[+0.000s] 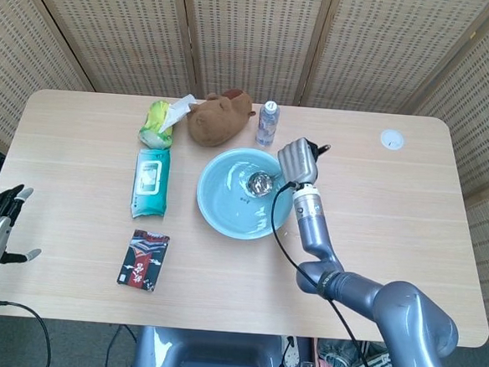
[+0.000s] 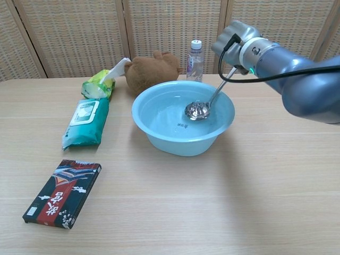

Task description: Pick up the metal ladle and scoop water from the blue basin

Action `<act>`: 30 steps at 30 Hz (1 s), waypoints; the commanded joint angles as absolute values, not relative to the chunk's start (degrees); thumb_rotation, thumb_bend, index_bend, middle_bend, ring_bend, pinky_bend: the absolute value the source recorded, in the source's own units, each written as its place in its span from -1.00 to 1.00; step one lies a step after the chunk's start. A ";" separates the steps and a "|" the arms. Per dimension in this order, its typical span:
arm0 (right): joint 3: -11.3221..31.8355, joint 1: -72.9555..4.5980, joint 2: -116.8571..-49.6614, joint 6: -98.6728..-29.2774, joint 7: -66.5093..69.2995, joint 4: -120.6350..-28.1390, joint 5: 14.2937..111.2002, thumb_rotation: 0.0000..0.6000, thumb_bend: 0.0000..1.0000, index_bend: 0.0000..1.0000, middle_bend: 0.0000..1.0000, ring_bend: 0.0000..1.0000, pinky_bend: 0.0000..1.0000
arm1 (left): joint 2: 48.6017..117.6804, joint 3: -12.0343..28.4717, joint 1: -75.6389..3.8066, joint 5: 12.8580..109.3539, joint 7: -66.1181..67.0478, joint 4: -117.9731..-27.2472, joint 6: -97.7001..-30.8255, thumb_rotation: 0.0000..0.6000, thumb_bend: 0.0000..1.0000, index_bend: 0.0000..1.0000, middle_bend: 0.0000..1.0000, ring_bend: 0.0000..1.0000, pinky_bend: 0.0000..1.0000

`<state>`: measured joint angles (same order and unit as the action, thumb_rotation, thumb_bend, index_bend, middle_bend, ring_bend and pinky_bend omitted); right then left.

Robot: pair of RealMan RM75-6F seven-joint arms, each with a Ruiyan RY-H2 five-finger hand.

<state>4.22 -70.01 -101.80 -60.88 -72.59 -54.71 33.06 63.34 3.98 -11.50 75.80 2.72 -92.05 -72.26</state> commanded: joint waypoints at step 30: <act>20.62 -66.76 -87.52 -61.90 -77.99 -82.50 6.21 1.00 0.71 0.47 0.85 0.66 1.00 | 63.32 3.13 -11.14 77.80 1.97 -92.43 -73.68 1.00 -1.00 -1.00 -1.00 -1.00 -1.00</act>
<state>19.90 -66.45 -88.50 -62.01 -78.72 -81.56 6.99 63.32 3.13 -11.13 77.80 1.97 -92.42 -73.70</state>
